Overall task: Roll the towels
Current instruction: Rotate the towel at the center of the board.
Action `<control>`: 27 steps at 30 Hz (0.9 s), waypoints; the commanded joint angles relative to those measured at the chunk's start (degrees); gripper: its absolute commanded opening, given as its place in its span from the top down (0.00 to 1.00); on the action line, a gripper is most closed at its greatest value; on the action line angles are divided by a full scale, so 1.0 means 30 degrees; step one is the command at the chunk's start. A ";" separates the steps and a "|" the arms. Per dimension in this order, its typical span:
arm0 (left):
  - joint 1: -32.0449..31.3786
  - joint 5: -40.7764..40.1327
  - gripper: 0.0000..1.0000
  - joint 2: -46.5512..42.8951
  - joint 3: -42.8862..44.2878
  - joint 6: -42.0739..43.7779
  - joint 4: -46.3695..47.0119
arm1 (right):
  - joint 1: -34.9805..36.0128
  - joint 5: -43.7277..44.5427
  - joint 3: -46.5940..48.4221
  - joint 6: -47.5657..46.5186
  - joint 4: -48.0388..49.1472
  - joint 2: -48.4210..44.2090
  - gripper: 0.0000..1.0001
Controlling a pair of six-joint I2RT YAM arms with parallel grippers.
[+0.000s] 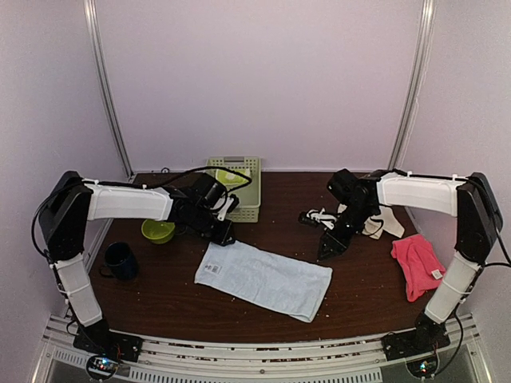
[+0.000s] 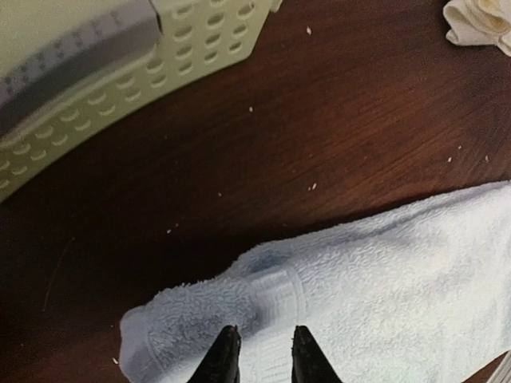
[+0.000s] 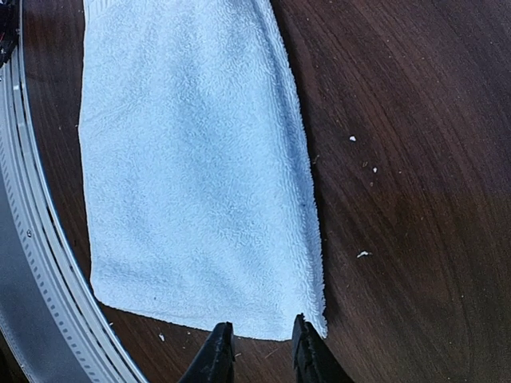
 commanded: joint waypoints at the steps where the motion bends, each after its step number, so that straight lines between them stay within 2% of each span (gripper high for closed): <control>1: -0.0152 0.0513 0.75 0.0286 -0.0569 0.0023 0.1206 | -0.0007 0.0473 -0.0417 -0.0424 0.1009 0.0542 0.72; 7: -0.0148 -0.1054 0.53 0.2315 0.0319 0.0386 0.1975 | 0.0027 0.1829 -0.2298 -0.1068 0.2287 0.1686 0.73; 13: -0.0160 -0.1923 0.48 0.3975 0.0989 0.0762 0.1698 | 0.0954 0.1484 -0.4228 -0.1749 0.1930 0.1689 0.75; 19: -0.0216 -0.1796 0.45 0.4377 0.1482 0.1867 0.1992 | 0.3630 -0.0096 -0.4836 -0.3126 0.0471 0.0003 0.74; 23: -0.0654 -0.2099 0.42 0.3438 0.1532 0.3009 0.1975 | 0.4532 -0.2549 -0.3648 -0.4956 -0.1877 -0.0405 0.71; 27: -0.1350 -0.2502 0.40 0.1246 0.1340 0.3444 0.0941 | 0.4410 -0.2372 -0.3405 -0.5629 -0.2582 -0.0821 0.69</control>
